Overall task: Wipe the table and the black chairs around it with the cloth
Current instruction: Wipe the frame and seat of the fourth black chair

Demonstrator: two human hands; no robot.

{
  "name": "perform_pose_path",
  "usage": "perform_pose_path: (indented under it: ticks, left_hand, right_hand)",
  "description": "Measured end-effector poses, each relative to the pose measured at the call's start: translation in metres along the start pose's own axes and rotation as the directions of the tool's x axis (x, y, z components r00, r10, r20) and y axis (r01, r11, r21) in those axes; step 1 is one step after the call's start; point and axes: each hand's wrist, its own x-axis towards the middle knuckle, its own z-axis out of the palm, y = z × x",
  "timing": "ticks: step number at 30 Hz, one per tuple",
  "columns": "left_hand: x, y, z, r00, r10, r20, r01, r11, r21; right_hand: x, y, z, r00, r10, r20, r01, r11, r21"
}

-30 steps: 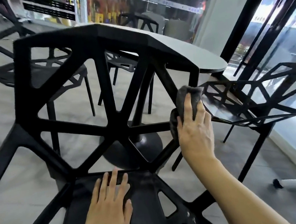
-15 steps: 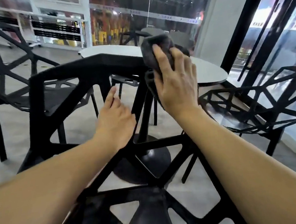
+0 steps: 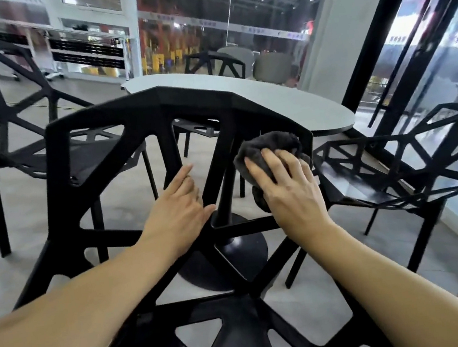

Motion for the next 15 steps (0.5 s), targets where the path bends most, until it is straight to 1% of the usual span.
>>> perform_pose_path:
  ticks: [3,4,6,10,11,12,13,15]
  left_hand:
    - [0.001,-0.001,0.002,0.999,0.025,-0.045,-0.025,1.000,0.007]
    - [0.001,-0.003,0.002,0.999,0.027,-0.031,-0.027,1.000,0.016]
    - [0.003,-0.004,0.003,1.000,0.023,0.010,-0.024,0.999,0.037]
    - [0.002,-0.004,0.005,1.000,0.022,0.002,-0.022,0.998,0.058]
    - [0.002,-0.003,0.003,1.000,0.022,-0.001,-0.022,0.998,0.062]
    - [0.003,-0.002,0.002,1.000,0.015,0.002,-0.015,0.998,0.063]
    - [0.003,-0.002,0.001,1.000,0.004,0.008,-0.004,0.998,0.064]
    - [0.004,-0.001,0.000,0.999,-0.020,0.039,0.017,0.997,0.073]
  right_hand:
    - [0.034,0.004,0.004,1.000,0.003,-0.004,-0.003,0.999,0.048]
    - [0.032,0.004,0.006,1.000,0.008,0.003,-0.008,0.999,0.051]
    - [0.010,0.009,0.010,0.999,-0.006,0.036,0.006,1.000,0.022]
    - [-0.023,0.024,0.002,0.991,-0.117,0.066,0.118,0.993,-0.014]
    - [-0.028,0.026,-0.003,0.990,-0.126,0.071,0.127,0.992,-0.014]
    - [-0.036,0.027,-0.006,0.992,-0.104,0.069,0.105,0.994,-0.013]
    - [-0.049,0.029,-0.009,0.997,-0.051,0.066,0.051,0.999,-0.010]
    - [-0.080,0.034,-0.014,0.987,0.132,0.088,-0.135,0.990,0.032]
